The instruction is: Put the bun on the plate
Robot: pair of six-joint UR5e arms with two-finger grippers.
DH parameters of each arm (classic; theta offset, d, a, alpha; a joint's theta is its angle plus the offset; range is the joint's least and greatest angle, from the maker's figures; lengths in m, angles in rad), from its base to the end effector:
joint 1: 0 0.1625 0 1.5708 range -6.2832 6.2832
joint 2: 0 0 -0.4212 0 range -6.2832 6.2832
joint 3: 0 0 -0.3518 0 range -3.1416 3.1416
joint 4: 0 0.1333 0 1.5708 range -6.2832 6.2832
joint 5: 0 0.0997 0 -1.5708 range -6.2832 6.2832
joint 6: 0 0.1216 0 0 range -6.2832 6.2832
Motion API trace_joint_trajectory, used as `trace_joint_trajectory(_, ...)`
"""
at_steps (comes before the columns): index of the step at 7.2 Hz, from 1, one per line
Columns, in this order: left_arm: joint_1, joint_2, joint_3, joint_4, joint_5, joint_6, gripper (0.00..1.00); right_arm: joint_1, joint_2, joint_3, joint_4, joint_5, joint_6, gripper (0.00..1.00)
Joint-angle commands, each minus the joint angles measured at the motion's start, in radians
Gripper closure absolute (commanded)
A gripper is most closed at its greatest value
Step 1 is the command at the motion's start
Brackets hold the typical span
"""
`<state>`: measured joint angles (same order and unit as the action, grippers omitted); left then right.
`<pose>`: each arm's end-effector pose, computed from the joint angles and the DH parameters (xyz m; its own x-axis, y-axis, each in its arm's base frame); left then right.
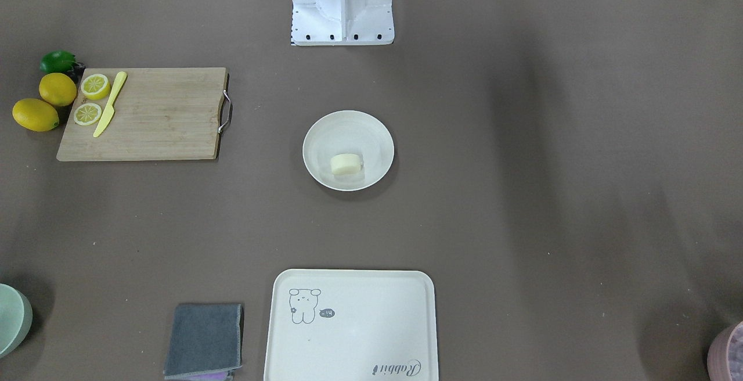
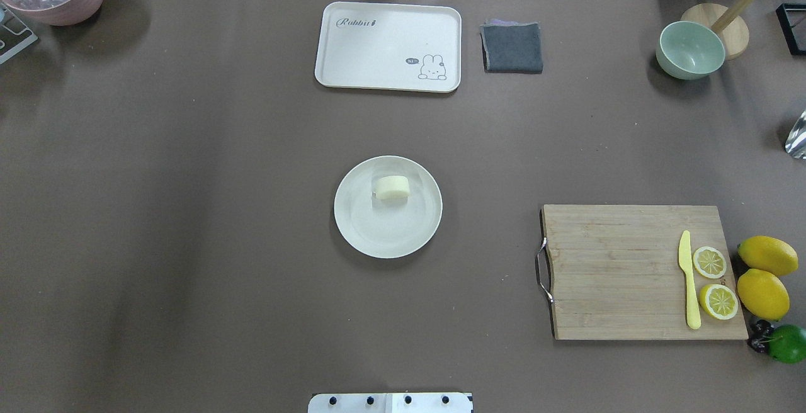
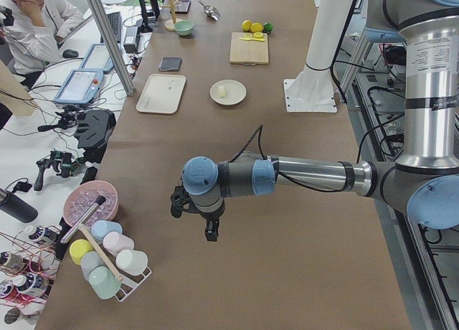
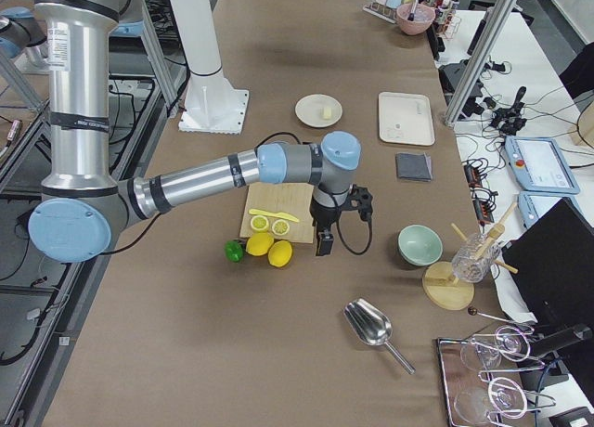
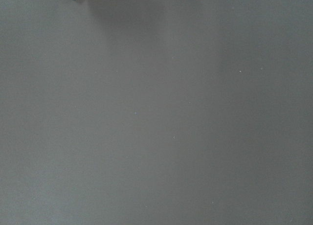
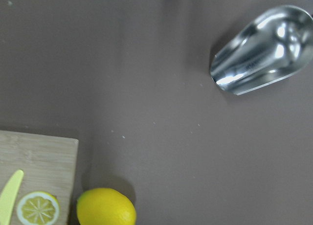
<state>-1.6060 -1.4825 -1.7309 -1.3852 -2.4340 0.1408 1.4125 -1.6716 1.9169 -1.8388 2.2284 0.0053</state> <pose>-0.0551 -0.4021 0.6467 0.6451 0.0313 -0.7635 -0.0561 0.9984 -0.0065 -0.0042 -0.4007 0.5946 0.7846 -0.1058 0.6109 0.1534 0.9878 -0.0259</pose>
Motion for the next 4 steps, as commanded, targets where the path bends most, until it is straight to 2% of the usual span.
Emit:
trace_joint_trajectory(1, 0.001, 0.005, 0.002, 0.000, 0.001, -0.001, 0.02, 0.052, -0.048, -0.050, 0.000, 0.002, -0.036, 0.00)
trace_joint_trajectory(2, 0.000, 0.004, 0.002, 0.000, 0.001, -0.001, 0.02, 0.059, -0.039, -0.064, 0.001, 0.011, -0.036, 0.00)
trace_joint_trajectory(4, 0.000, 0.005, 0.001, 0.000, 0.003, -0.001, 0.02, 0.136, -0.027, -0.058, 0.001, 0.088, -0.039, 0.00)
